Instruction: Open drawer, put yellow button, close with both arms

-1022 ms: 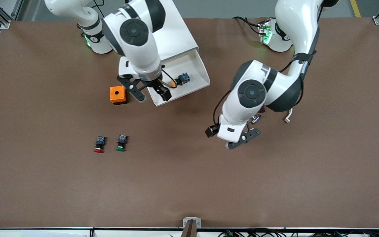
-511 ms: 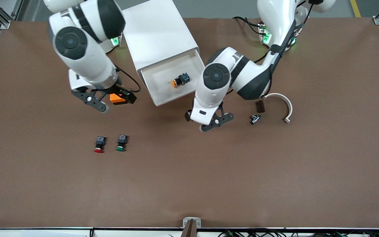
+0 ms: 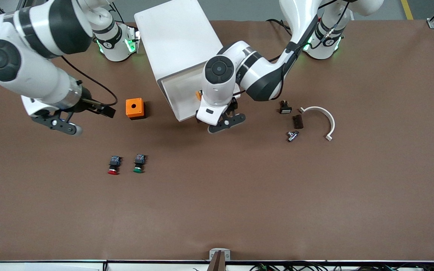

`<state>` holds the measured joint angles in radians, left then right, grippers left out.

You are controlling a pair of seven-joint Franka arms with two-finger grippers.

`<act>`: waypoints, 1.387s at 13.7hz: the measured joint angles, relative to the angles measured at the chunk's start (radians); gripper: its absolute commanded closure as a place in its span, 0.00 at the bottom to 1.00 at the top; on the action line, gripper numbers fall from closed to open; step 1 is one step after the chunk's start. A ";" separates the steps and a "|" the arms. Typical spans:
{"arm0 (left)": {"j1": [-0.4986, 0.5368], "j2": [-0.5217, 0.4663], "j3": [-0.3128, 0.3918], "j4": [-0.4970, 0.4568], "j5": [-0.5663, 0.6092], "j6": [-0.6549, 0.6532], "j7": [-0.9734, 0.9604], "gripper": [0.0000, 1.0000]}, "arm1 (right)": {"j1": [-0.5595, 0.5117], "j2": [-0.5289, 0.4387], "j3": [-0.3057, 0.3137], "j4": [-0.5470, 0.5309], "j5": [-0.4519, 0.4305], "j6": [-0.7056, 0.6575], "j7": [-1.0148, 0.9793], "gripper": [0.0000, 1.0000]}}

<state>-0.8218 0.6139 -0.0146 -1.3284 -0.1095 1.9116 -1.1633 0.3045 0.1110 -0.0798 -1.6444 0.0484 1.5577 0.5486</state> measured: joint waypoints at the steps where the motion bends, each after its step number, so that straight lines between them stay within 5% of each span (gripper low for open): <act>1: -0.013 0.002 0.000 -0.001 0.000 0.000 -0.011 0.01 | -0.026 -0.006 0.000 0.000 -0.001 -0.009 -0.049 0.00; 13: -0.119 0.006 -0.007 -0.021 -0.183 -0.002 -0.097 0.01 | -0.259 -0.041 -0.002 0.034 -0.035 -0.090 -0.538 0.00; 19: -0.130 0.009 -0.007 -0.049 -0.320 -0.004 -0.098 0.01 | -0.315 -0.042 0.002 0.088 -0.035 -0.101 -0.619 0.00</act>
<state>-0.9513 0.6225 -0.0212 -1.3773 -0.4299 1.9080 -1.2610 -0.0107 0.0688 -0.0779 -1.5568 0.0132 1.4572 -0.0700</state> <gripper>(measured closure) 0.004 0.000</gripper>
